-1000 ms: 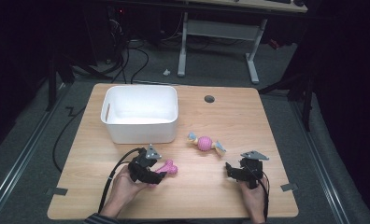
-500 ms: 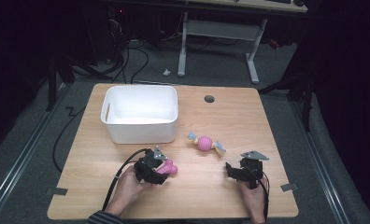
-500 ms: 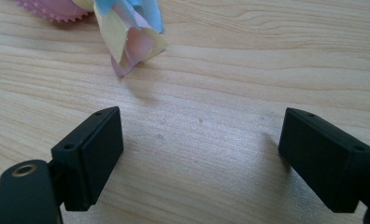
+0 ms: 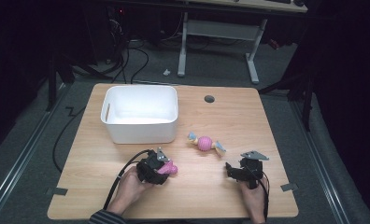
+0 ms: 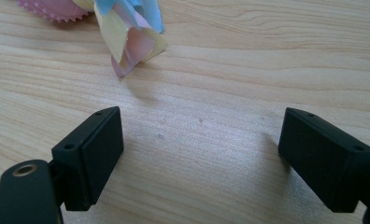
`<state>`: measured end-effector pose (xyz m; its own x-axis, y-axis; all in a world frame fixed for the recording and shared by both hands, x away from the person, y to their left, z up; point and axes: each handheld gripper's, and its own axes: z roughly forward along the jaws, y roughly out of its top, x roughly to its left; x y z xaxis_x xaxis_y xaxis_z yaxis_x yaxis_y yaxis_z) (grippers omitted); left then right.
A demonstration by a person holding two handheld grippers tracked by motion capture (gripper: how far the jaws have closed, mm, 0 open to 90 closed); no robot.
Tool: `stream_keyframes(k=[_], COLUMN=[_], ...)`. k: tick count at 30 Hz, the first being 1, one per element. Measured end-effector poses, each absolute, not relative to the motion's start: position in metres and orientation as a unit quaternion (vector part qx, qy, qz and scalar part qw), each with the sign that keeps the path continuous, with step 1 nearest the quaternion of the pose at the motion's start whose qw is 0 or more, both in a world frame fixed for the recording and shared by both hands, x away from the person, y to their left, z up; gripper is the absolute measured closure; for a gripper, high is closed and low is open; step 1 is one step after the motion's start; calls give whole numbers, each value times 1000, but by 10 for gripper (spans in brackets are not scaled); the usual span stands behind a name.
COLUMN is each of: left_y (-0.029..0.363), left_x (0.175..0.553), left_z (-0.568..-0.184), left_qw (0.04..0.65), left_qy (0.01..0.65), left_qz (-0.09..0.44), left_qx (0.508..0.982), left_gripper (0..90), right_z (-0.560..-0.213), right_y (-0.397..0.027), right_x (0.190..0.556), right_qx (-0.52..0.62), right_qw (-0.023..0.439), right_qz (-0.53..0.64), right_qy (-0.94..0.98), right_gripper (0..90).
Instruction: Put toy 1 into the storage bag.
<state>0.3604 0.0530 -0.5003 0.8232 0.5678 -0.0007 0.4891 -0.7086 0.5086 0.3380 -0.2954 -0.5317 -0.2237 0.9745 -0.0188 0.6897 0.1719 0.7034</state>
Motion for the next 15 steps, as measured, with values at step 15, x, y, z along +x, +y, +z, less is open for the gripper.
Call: stream_keyframes(k=[15], left_y=[57], left_x=[359], left_z=[-495], left_qw=[268], left_qy=[286], left_qz=[81], left_qx=[916], left_gripper=[584], right_z=[-532], right_y=[-296], right_x=[338], right_qx=[573], right_qw=[244], right_qz=[292], right_qy=[726], right_gripper=[139])
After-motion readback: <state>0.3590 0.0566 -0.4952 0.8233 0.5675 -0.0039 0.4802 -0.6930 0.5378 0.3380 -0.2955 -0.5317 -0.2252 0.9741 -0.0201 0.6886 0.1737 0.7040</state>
